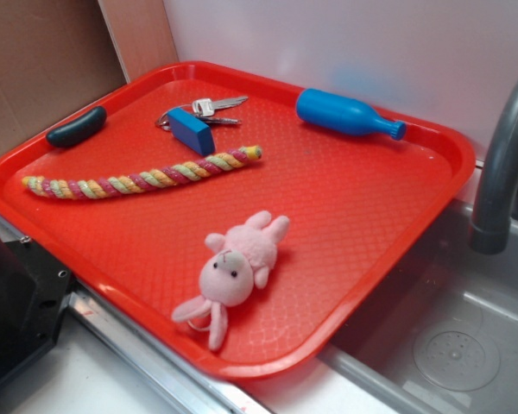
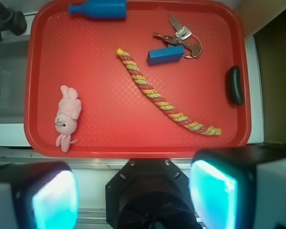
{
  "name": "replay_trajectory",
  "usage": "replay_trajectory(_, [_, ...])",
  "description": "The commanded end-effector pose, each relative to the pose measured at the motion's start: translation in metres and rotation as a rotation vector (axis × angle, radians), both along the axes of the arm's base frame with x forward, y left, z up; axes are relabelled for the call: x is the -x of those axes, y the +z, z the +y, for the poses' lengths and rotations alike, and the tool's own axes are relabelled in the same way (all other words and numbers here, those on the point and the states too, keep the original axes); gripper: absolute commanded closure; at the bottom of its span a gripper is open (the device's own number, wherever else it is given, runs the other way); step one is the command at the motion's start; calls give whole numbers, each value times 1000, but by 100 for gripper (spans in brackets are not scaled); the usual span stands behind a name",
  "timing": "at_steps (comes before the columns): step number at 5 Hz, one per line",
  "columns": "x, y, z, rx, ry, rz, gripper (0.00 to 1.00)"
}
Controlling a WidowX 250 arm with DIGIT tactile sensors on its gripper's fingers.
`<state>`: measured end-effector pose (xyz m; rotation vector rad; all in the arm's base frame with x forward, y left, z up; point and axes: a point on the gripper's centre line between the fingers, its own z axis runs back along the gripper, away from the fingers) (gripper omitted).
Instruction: Grab the pink bunny.
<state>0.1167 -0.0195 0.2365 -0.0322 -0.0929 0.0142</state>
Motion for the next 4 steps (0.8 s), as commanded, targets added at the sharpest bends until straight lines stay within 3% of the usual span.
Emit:
replay_trajectory(1, [0, 0, 0, 0, 0, 0, 0])
replay_trajectory(2, [-1, -15, -9, 68, 102, -8, 0])
replay_trajectory(4, [-18, -54, -46, 122, 264, 8, 0])
